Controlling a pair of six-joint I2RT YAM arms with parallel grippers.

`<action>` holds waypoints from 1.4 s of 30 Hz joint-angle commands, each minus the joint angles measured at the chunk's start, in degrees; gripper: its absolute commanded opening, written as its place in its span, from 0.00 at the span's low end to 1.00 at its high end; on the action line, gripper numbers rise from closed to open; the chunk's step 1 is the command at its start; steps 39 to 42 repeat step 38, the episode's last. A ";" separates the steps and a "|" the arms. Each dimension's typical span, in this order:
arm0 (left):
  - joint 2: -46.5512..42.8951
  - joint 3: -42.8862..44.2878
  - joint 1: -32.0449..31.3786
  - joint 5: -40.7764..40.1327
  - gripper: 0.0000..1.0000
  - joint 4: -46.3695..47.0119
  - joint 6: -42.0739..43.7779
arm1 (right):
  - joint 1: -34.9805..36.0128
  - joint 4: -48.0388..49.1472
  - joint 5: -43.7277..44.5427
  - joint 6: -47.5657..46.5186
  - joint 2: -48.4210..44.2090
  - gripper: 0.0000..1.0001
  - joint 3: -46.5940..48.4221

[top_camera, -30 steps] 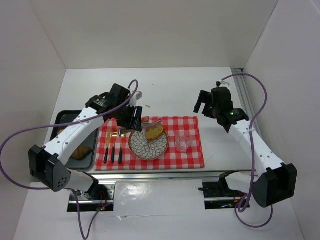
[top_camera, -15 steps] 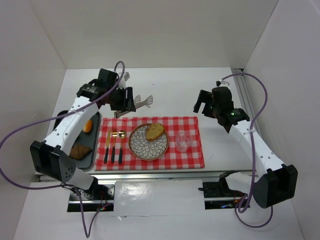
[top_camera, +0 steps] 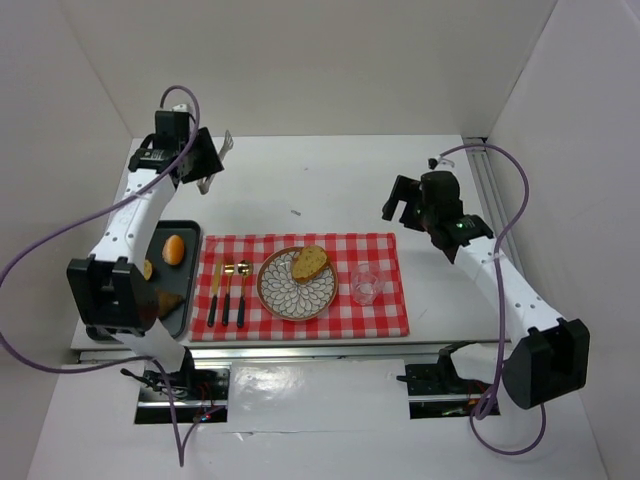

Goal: Place the bread

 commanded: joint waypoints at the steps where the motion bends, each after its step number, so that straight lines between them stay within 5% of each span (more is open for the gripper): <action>1: 5.31 2.63 0.59 -2.79 0.64 8.42 -0.79 | -0.30 4.47 0.05 0.68 0.22 1.00 -1.28; 10: 21.49 8.34 1.11 -0.96 0.67 14.94 -2.02 | -0.30 4.13 1.18 0.15 3.12 1.00 -0.24; 11: 22.63 8.95 1.11 0.01 0.90 15.46 -2.02 | -0.30 3.43 1.19 0.15 3.82 1.00 -0.23; 12: 24.12 11.57 1.11 0.02 1.00 14.25 -2.02 | -0.30 3.42 1.19 -0.37 3.82 1.00 -0.23; 16: 28.80 17.39 1.11 -1.92 1.00 7.64 0.26 | -0.83 3.42 0.66 -0.38 4.35 1.00 0.29; 23: 18.00 15.38 -0.12 -8.16 1.00 0.88 -1.85 | -0.83 2.81 1.18 0.24 3.21 1.00 0.99; 32: -7.03 -7.99 -0.83 -0.18 1.00 4.64 3.69 | -0.83 -2.90 4.87 -0.99 3.74 1.00 3.63; 42: -11.11 -11.00 0.49 0.99 1.00 3.16 5.37 | -0.83 -3.43 4.26 -0.99 3.21 1.00 3.46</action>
